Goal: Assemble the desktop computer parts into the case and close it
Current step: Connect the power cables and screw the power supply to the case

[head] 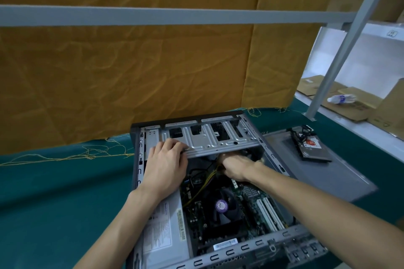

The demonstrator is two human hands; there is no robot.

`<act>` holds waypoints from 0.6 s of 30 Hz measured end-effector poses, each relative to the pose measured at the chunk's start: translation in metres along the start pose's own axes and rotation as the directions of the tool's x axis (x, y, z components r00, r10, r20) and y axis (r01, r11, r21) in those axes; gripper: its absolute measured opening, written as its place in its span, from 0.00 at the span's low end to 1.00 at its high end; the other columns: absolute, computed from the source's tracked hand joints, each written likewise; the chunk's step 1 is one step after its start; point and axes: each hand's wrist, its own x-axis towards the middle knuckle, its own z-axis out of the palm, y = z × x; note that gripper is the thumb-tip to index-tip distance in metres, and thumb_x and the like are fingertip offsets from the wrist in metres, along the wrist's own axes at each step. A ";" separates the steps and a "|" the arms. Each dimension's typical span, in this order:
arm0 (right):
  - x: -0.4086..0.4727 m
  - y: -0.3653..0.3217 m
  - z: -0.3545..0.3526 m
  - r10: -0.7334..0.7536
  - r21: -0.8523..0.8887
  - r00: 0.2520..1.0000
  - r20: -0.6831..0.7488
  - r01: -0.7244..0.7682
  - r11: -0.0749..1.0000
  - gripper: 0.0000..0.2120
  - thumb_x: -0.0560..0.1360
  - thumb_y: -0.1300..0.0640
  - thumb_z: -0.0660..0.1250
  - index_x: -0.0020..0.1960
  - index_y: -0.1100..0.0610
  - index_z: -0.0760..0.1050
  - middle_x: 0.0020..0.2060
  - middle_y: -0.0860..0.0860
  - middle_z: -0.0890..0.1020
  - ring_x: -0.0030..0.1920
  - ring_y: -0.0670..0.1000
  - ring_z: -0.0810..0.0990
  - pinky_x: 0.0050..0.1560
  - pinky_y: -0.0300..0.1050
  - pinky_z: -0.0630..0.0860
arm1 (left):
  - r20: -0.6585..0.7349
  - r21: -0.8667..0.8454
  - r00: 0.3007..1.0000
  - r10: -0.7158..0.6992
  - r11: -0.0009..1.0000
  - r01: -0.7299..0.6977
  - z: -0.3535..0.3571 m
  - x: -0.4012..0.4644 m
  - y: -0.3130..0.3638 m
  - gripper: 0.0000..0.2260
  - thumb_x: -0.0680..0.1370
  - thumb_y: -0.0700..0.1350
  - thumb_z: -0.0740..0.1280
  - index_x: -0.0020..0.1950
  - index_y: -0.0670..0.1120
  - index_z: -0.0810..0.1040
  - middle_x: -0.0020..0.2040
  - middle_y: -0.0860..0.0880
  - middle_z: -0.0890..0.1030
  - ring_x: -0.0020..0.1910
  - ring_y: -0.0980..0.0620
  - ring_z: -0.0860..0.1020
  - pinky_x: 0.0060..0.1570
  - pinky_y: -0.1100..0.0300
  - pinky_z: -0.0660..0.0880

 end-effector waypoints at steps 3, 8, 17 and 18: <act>-0.002 0.004 0.001 0.023 0.078 1.000 0.001 -0.023 0.997 0.13 0.80 0.59 0.65 0.64 0.57 0.73 0.54 0.58 0.80 0.50 0.58 0.80 0.46 0.48 0.75 | -0.009 -0.012 1.000 0.004 1.000 -0.004 0.000 0.001 0.000 0.11 0.83 0.48 0.61 0.63 0.50 0.80 0.60 0.51 0.78 0.59 0.45 0.75 0.59 0.50 0.69; -0.004 -0.006 0.002 0.010 0.199 1.000 -0.014 -0.007 0.980 0.19 0.79 0.50 0.67 0.68 0.52 0.74 0.58 0.56 0.81 0.51 0.57 0.81 0.48 0.49 0.80 | -0.015 -0.016 1.000 0.010 1.000 -0.011 0.001 0.001 0.000 0.11 0.83 0.48 0.62 0.62 0.50 0.80 0.60 0.51 0.77 0.58 0.46 0.74 0.59 0.50 0.69; 0.009 -0.020 0.005 0.017 0.141 1.000 0.027 -0.021 0.990 0.23 0.77 0.71 0.59 0.70 0.58 0.70 0.45 0.52 0.74 0.43 0.54 0.74 0.43 0.48 0.70 | -0.010 0.001 1.000 0.008 1.000 -0.008 0.001 0.002 0.000 0.12 0.84 0.49 0.60 0.64 0.51 0.79 0.61 0.52 0.77 0.58 0.47 0.74 0.58 0.51 0.69; 0.009 -0.019 0.005 0.015 0.139 1.000 0.025 -0.018 0.990 0.23 0.77 0.71 0.58 0.70 0.58 0.69 0.48 0.54 0.75 0.44 0.54 0.74 0.44 0.49 0.70 | -0.014 -0.002 1.000 0.007 1.000 -0.007 0.001 0.001 0.000 0.12 0.84 0.49 0.60 0.64 0.51 0.79 0.61 0.52 0.77 0.58 0.47 0.74 0.58 0.51 0.69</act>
